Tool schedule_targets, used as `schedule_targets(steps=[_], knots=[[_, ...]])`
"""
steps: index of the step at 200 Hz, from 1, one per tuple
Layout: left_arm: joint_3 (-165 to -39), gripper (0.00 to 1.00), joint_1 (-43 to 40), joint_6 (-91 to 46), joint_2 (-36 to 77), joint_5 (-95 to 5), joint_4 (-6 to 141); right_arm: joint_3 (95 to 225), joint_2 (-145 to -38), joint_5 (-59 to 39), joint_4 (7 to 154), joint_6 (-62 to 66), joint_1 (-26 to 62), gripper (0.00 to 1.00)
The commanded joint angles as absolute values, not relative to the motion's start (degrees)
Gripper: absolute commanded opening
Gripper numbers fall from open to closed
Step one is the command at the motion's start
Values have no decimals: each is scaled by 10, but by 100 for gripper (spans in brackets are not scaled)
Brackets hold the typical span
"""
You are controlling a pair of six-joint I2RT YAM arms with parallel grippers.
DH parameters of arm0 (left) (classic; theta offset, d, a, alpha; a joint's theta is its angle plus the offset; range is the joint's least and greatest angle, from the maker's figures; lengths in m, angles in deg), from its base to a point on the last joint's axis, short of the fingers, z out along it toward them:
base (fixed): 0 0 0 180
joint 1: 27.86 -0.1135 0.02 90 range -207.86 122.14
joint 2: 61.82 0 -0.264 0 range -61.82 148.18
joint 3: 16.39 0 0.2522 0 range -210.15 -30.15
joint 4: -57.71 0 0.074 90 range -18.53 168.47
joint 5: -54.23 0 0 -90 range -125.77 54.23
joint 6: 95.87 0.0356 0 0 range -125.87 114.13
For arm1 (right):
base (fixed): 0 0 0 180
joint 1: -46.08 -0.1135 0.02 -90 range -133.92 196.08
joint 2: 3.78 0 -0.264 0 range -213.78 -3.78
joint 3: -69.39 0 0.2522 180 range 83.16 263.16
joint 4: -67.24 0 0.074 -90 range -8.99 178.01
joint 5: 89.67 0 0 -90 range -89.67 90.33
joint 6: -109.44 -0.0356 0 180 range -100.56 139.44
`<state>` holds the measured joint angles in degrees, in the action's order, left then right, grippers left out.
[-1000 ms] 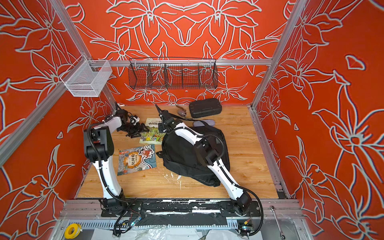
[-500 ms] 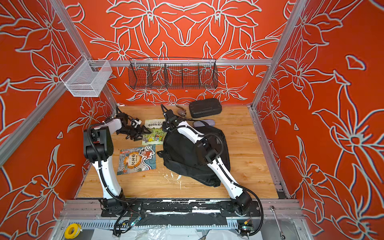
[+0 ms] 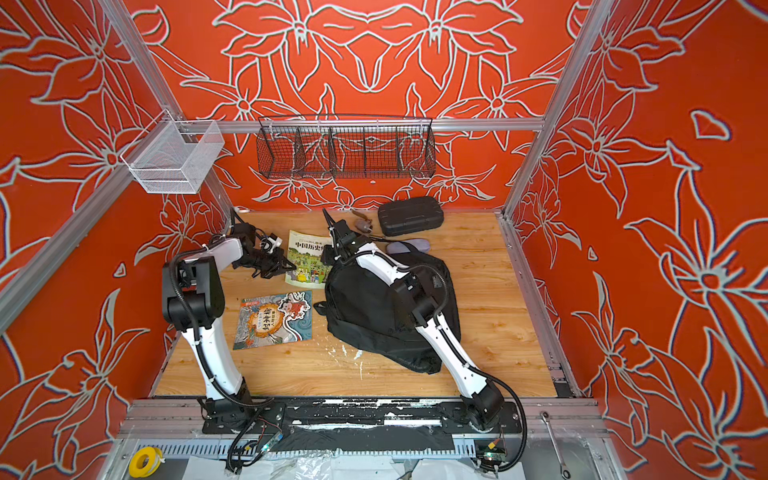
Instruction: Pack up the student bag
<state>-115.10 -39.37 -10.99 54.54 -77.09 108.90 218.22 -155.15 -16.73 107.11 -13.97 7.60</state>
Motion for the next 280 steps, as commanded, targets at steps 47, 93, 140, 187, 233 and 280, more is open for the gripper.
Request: schedule_targets(steps=[47, 93, 140, 187, 233, 280], knots=[[-1126, 0, -369, -232, 337, -714, 972, 2105, -1382, -286, 1031, -224, 107, 59], [-1077, 0, -333, -342, 246, -655, 855, 1907, -1270, -349, 719, -474, 101, 73], [-984, 0, -274, -422, 166, -569, 721, 1806, -1233, -352, 566, -614, 82, 92], [-927, 0, -229, -464, 123, -504, 647, 1689, -1157, -312, 515, -661, 76, 93], [-883, 0, -192, -498, 108, -501, 590, 1622, -1158, -264, 371, -743, 65, 96], [-830, 0, -155, -542, 82, -487, 550, 1606, -1184, -215, 265, -790, 69, 73]])
